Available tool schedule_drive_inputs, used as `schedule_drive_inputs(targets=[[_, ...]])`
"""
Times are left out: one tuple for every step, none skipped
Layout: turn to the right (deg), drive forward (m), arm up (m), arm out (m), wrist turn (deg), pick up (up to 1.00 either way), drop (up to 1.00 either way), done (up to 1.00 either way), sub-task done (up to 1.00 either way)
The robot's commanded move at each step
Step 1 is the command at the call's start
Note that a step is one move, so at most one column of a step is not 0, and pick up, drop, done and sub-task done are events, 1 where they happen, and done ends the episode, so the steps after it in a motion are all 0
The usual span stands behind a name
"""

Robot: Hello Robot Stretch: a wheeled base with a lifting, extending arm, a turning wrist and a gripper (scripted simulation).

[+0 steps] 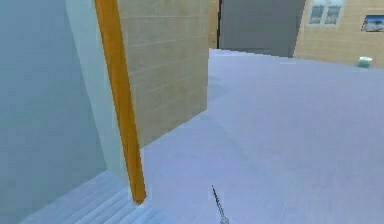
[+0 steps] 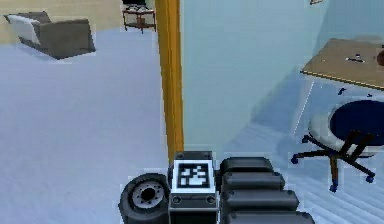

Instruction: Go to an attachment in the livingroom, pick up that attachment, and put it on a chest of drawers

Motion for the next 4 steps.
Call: schedule_drive_inputs(targets=[[15.0,0.0,0.0,0.0,0.0,0.0,0.0,0.0,0.0],[0.0,1.0,0.0,0.0,0.0,0.0,0.0,0.0,0.0],[0.0,1.0,0.0,0.0,0.0,0.0,0.0,0.0,0.0],[3.0,0.0,0.0,0.0,0.0,0.0,0.0,0.0,0.0]])
